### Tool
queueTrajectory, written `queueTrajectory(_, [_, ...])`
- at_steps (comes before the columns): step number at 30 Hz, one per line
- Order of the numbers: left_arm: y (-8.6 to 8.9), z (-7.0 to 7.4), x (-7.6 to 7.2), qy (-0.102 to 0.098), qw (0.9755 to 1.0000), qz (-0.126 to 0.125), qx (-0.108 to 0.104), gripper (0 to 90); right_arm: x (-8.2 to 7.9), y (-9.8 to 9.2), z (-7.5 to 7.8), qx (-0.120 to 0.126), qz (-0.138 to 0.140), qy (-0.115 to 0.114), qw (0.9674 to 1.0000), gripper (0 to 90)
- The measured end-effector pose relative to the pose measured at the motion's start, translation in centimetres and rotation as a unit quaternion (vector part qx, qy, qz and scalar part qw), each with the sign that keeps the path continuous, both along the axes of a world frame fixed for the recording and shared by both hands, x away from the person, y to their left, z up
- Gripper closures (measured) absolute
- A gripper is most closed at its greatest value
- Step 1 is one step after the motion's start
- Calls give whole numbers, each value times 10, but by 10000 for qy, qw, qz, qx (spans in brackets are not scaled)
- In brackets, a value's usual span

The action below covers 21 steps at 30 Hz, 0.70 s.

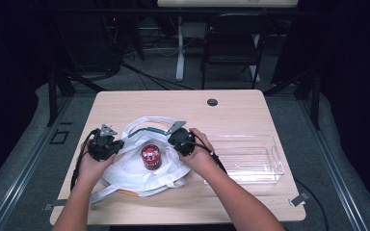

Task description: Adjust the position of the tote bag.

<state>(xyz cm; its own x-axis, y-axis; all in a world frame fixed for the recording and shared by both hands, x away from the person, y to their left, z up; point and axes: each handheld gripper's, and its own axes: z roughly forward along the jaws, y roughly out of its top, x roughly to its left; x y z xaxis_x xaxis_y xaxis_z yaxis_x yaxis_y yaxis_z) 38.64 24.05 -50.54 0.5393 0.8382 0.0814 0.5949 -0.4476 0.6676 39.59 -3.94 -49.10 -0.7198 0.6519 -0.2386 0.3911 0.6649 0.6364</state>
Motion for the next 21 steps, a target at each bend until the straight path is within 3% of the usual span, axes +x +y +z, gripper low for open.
queueTrajectory(11, [-4,-6,2,61,9998,0,214,843,9,0,-8,-128,-169,126,9997,878])
queueTrajectory(21, [-4,-12,4,108,9997,15,204,843,11,2,-12,-230,-198,206,9993,880])
